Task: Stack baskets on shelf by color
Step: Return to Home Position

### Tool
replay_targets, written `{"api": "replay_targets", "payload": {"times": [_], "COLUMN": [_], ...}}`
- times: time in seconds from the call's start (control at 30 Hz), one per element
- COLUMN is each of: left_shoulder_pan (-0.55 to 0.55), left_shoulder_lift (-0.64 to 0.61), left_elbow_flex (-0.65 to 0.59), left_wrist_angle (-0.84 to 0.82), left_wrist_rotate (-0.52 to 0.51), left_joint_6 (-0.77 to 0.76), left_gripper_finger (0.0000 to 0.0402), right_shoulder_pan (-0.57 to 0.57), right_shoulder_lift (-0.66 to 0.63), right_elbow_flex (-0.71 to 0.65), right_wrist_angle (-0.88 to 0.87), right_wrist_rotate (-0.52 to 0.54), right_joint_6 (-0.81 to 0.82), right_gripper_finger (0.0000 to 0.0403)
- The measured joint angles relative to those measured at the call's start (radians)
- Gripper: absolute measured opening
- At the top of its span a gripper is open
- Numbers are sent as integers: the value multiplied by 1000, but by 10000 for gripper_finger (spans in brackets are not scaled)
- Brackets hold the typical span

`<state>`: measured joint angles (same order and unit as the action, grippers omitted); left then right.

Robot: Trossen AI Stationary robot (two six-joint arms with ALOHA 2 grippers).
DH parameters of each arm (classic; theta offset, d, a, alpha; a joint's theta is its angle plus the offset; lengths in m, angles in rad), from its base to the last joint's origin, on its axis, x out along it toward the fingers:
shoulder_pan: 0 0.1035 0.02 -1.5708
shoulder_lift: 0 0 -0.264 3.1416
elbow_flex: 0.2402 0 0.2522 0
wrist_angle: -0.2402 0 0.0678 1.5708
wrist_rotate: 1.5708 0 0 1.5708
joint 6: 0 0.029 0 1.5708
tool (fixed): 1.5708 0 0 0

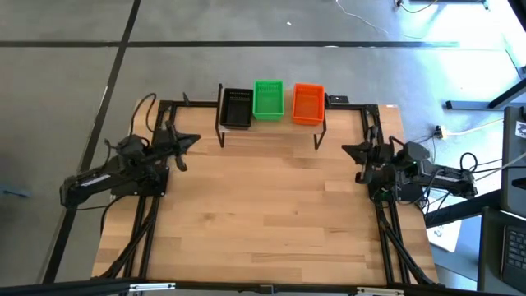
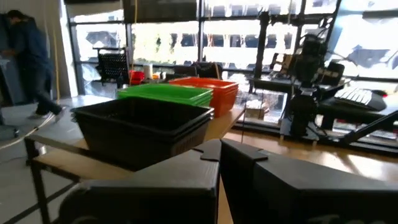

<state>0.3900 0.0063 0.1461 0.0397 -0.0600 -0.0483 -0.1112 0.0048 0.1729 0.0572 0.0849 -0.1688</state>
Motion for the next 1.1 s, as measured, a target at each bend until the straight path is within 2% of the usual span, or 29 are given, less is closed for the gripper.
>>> {"api": "replay_targets", "payload": {"times": [0.17, 0.6, 0.87, 1.1], "left_shoulder_pan": [0, 0, 0, 0], "left_shoulder_lift": [0, 0, 0, 0], "left_elbow_flex": [-130, -138, -138, -138], "left_wrist_angle": [185, 173, 176, 176], "left_wrist_rotate": [32, 117, 123, 132], "left_joint_6": [-1, 32, 33, 33], "left_gripper_finger": [0, 0, 0, 0], "right_shoulder_pan": [0, 0, 0, 0], "right_shoulder_lift": [0, 0, 0, 0], "right_elbow_flex": [-24, -98, -102, -102], "right_wrist_angle": [0, 21, 37, 42], "right_wrist_rotate": [-31, -61, -63, -118], "right_joint_6": [-3, -52, -145, -154], "right_gripper_finger": [0, 0, 0, 0]}}
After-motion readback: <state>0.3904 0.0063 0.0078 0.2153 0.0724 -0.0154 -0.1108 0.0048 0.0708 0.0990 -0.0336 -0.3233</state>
